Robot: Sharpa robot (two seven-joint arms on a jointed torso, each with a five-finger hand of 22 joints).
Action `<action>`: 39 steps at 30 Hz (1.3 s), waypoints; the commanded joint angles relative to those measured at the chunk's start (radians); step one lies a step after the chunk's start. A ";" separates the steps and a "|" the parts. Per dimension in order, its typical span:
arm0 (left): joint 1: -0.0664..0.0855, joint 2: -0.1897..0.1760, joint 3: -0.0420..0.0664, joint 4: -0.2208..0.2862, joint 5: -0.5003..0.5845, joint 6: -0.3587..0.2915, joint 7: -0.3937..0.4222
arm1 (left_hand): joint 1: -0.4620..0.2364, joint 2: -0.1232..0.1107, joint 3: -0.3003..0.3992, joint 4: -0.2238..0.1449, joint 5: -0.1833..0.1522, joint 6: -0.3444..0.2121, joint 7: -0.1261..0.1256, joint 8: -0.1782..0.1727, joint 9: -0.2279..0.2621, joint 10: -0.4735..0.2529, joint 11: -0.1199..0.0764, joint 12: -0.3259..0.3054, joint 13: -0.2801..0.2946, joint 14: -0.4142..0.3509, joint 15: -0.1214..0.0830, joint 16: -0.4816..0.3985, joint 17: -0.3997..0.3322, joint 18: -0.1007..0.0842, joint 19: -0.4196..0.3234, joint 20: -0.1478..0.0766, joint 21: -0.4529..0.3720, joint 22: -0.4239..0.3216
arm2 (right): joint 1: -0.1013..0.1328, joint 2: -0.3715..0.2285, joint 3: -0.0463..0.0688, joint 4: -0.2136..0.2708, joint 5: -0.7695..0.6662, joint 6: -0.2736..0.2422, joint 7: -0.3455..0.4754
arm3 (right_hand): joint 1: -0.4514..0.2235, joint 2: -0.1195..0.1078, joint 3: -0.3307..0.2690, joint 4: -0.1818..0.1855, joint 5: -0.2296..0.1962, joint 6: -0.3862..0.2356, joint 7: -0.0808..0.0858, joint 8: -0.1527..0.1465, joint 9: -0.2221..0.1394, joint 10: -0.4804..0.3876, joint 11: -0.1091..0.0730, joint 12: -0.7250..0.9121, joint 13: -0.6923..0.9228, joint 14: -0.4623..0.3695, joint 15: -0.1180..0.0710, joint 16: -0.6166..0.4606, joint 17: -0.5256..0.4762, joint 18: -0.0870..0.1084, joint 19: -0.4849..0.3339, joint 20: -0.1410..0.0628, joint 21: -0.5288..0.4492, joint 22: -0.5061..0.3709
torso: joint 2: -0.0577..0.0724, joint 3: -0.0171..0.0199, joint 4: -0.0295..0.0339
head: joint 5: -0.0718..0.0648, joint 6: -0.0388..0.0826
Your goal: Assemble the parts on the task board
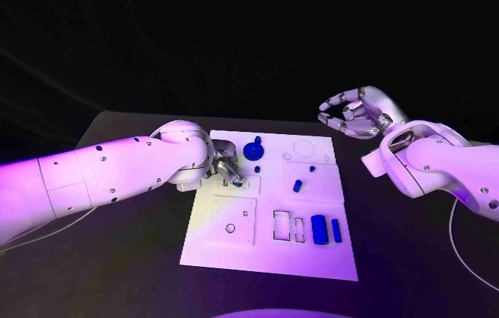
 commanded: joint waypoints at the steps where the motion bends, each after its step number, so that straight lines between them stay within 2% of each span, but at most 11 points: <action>1: -0.003 0.008 -0.004 0.002 0.003 0.037 0.003 | -0.007 0.007 0.179 -0.186 0.005 0.007 -0.013 0.006 0.000 0.009 0.001 0.007 0.005 0.104 -0.006 0.007 0.257 -0.016 0.005 -0.005 0.006 0.003 | -0.001 0.001 0.000 0.001 -0.004 0.009 -0.002 | -0.003 -0.009 0.006 0.003 0.004 0.000 -0.008 0.003 -0.001 0.013 -0.007 -0.005 0.172 0.104 -0.004 0.003 0.263 -0.014 0.105 -0.003 0.005 0.264 | 0.001 -0.0002 -0.0015 | 0.000 -0.001; 13: -0.003 0.015 -0.005 -0.010 0.003 0.052 0.002 | -0.039 0.019 0.141 -0.160 0.003 0.018 -0.023 0.013 0.003 0.022 -0.007 0.018 0.021 0.105 -0.013 0.010 0.262 -0.017 0.008 -0.009 0.008 0.008 | -0.001 0.001 0.000 0.001 -0.004 0.008 -0.001 | -0.008 -0.014 0.010 0.005 -0.007 0.000 -0.007 0.006 -0.001 0.013 -0.006 -0.006 0.171 0.104 -0.004 0.003 0.263 -0.014 0.105 -0.004 0.005 0.264 | 0.000 0.0001 0.0006 | -0.003 -0.003; 25: -0.003 0.020 -0.005 -0.021 0.001 0.068 0.000 | -0.100 0.036 0.057 -0.099 -0.007 0.042 -0.034 0.012 -0.003 0.034 -0.016 0.030 0.041 0.106 -0.020 0.010 0.263 -0.018 0.011 -0.016 0.008 0.010 | -0.001 0.001 0.000 -0.001 0.000 0.010 0.005 | -0.034 -0.023 0.010 0.014 -0.016 -0.003 -0.007 0.009 -0.002 0.010 -0.005 -0.009 0.168 0.104 -0.003 0.003 0.263 -0.014 0.105 -0.003 0.005 0.264 | 0.001 0.0000 -0.0002 | -0.004 -0.008; 27: -0.003 0.021 -0.005 -0.023 -0.001 0.068 -0.001 | -0.103 0.037 0.054 -0.095 -0.008 0.043 -0.035 0.012 -0.003 0.034 -0.016 0.030 0.041 0.106 -0.021 0.010 0.263 -0.018 0.010 -0.016 0.007 0.010 | -0.001 0.001 0.000 0.000 0.001 0.012 0.005 | -0.038 -0.024 0.010 0.014 -0.016 -0.003 -0.007 0.010 -0.002 0.010 -0.005 -0.009 0.168 0.104 -0.003 0.003 0.263 -0.014 0.105 -0.003 0.005 0.264 | 0.001 -0.0004 -0.0002 | -0.004 -0.012; 39: -0.003 0.023 -0.006 -0.027 -0.005 0.076 -0.002 | -0.124 0.036 0.029 -0.076 -0.011 0.051 -0.037 0.014 -0.005 0.038 -0.018 0.035 0.050 0.106 -0.022 0.010 0.263 -0.019 0.014 -0.017 0.010 0.016 | -0.001 0.000 0.000 -0.001 0.005 0.013 0.007 | -0.056 -0.026 0.009 0.015 -0.014 -0.004 -0.007 0.012 -0.002 0.011 -0.005 -0.008 0.168 0.104 -0.003 0.003 0.263 -0.014 0.105 -0.003 0.005 0.264 | 0.000 0.0002 -0.0005 | -0.005 -0.013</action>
